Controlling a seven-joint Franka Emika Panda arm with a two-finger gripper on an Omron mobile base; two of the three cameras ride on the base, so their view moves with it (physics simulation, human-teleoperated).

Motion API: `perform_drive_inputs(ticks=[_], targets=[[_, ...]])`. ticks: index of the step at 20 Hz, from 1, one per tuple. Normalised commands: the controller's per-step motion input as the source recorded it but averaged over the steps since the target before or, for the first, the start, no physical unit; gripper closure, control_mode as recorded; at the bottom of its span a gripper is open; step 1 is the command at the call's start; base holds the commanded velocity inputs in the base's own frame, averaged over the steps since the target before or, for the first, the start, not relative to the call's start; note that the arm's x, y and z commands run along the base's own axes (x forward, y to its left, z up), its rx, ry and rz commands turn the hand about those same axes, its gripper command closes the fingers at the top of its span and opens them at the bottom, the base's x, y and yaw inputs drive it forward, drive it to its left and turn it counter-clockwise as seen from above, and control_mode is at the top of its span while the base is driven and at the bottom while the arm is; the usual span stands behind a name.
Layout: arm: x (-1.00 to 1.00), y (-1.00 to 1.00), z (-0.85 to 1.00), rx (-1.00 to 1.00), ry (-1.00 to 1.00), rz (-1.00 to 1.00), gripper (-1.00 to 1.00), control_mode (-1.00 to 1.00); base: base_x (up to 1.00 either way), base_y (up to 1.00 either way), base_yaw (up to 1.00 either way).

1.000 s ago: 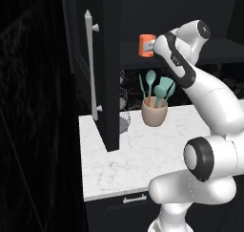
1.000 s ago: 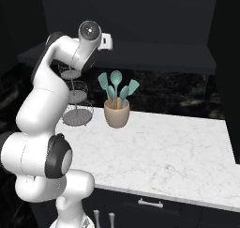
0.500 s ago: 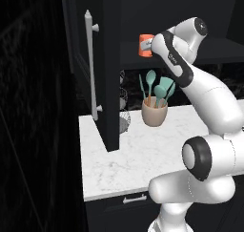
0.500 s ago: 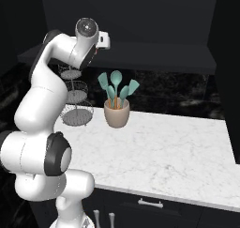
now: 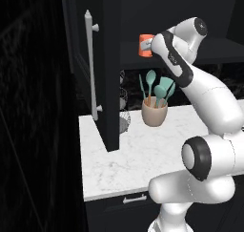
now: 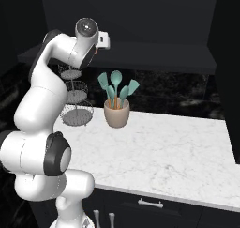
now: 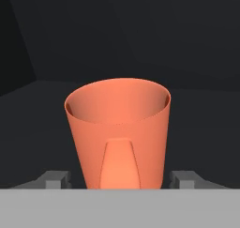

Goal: Gather all objects into one cabinet and sort the glasses and bowls to opposite sides.

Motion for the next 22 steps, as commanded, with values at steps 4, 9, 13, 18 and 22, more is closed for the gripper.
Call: perform_drive_inputs(ticks=[4,9,13,18,22], targets=[[0.00,0.00,0.00,0.00,0.00,0.00,1.00,-1.00,0.00,0.00,0.00],[0.00,0.00,0.00,0.00,0.00,0.00,1.00,-1.00,0.00,0.00,0.00],[0.00,0.00,0.00,0.00,0.00,0.00,1.00,-1.00,0.00,0.00,0.00],[-0.31,-0.03,0.00,0.00,0.00,0.00,1.00,-1.00,0.00,0.00,0.00],[-0.77,-0.34,0.00,0.00,-0.01,0.00,1.00,-1.00,0.00,0.00,0.00]])
